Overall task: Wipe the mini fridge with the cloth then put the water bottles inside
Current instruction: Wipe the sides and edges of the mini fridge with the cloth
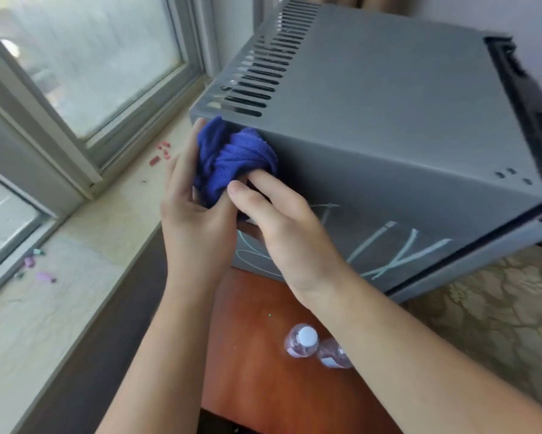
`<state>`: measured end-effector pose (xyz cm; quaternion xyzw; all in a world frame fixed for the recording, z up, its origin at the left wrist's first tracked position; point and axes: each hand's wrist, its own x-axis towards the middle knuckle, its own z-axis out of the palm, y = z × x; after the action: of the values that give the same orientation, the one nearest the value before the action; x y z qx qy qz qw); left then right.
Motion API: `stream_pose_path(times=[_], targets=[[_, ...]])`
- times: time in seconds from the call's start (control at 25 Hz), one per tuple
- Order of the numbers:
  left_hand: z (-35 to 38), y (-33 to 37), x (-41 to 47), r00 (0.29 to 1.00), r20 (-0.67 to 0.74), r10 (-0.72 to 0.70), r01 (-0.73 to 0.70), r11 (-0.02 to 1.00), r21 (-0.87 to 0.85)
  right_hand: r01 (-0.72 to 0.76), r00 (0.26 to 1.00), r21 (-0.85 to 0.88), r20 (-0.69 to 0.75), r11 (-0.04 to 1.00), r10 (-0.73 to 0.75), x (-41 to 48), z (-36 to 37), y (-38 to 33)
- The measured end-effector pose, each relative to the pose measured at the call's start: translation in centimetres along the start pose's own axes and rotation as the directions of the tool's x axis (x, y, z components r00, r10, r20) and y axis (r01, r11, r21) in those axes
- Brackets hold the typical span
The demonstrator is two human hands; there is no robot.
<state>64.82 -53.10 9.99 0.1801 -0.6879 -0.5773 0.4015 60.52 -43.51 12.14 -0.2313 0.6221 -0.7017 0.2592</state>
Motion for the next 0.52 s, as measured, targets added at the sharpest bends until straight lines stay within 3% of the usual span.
stream_pose_path(times=[0.24,0.4,0.52], targets=[[9.2,2.6,-7.4,0.981,0.187,0.053,-0.057,0.998,0.017,0.058,0.972,0.089,-0.231,0.994,-0.036,-8.5,-9.9,0.1],[17.4,3.8,-14.6,0.939,0.336,0.07,-0.092,0.994,0.05,0.035,0.904,0.351,-0.411,0.936,0.12,-15.0,-17.6,0.5],[20.5,3.7,-17.7,0.901,0.431,0.045,-0.089,0.993,0.082,-0.004,0.852,0.45,-0.466,0.893,0.238,-17.5,-20.5,0.7]])
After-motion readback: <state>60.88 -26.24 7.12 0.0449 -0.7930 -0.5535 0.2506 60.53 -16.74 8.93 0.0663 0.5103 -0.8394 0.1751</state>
